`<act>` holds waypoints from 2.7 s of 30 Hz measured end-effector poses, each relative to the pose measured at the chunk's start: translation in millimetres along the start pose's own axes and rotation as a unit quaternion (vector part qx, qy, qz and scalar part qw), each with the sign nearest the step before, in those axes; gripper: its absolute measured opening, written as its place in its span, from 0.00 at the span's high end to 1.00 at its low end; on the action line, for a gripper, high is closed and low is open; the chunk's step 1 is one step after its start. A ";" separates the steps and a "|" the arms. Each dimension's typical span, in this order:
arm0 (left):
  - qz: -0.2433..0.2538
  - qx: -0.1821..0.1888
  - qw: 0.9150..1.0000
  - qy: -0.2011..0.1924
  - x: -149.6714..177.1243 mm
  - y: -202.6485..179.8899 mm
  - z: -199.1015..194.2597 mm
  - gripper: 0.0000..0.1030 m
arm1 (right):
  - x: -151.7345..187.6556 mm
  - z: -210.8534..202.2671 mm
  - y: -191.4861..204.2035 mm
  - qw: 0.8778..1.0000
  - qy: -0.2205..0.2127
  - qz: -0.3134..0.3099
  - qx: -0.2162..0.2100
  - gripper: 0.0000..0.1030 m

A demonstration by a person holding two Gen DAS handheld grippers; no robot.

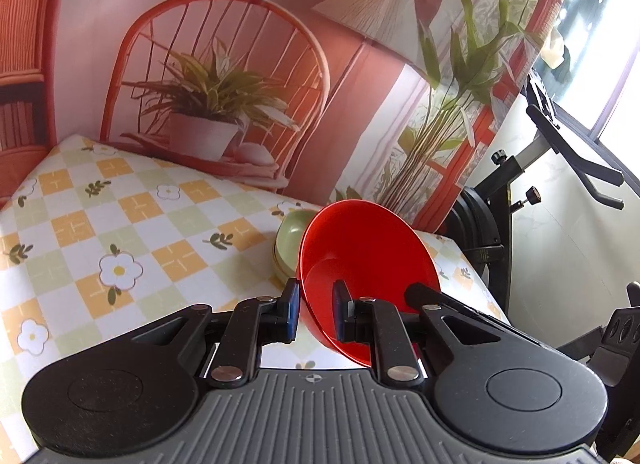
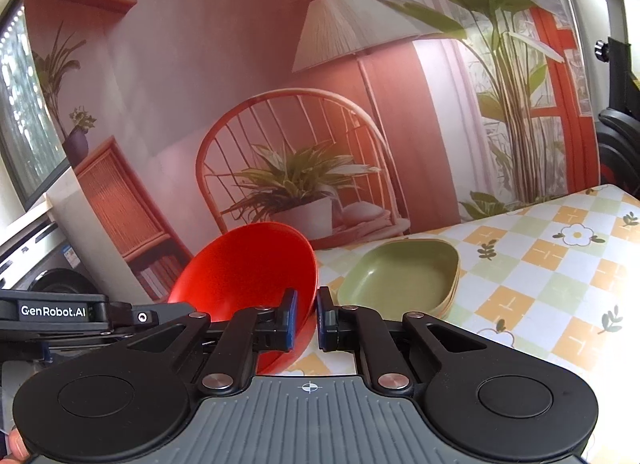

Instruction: Organize plates and bowls

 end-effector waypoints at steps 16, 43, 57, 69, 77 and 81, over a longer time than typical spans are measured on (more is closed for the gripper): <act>-0.068 0.024 0.995 0.066 78.8 12.7 6.7 0.82 | 53.3 -12.8 -21.2 0.997 0.062 0.024 0.037 0.91; -0.047 -0.002 0.993 0.111 109.9 11.3 12.5 0.82 | 79.4 -4.8 -27.9 0.993 0.111 0.023 0.041 0.90; -0.054 -0.006 0.991 0.122 116.7 13.4 16.4 0.82 | 82.5 -2.5 -29.4 0.992 0.116 0.023 0.043 0.89; -0.052 -0.011 0.991 0.126 120.8 14.0 20.4 0.82 | 84.2 -2.6 -32.7 0.992 0.117 0.024 0.045 0.89; -0.056 -0.022 0.990 0.129 122.2 19.3 20.8 0.82 | 85.8 -1.9 -37.3 0.991 0.115 0.031 0.055 0.84; -0.061 -0.031 0.989 0.129 122.4 22.7 21.3 0.81 | 86.5 -1.3 -38.4 0.991 0.116 0.035 0.058 0.83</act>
Point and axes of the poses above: each gripper's, at about its wrist camera, not at the fingertips, and z roughly the way its jaws point, y to its left, x to its underside, the point moved 4 cm from there along z, roughly the way its jaws point, and after that the axes turned 6 degrees about z, right-handed, at the moved point
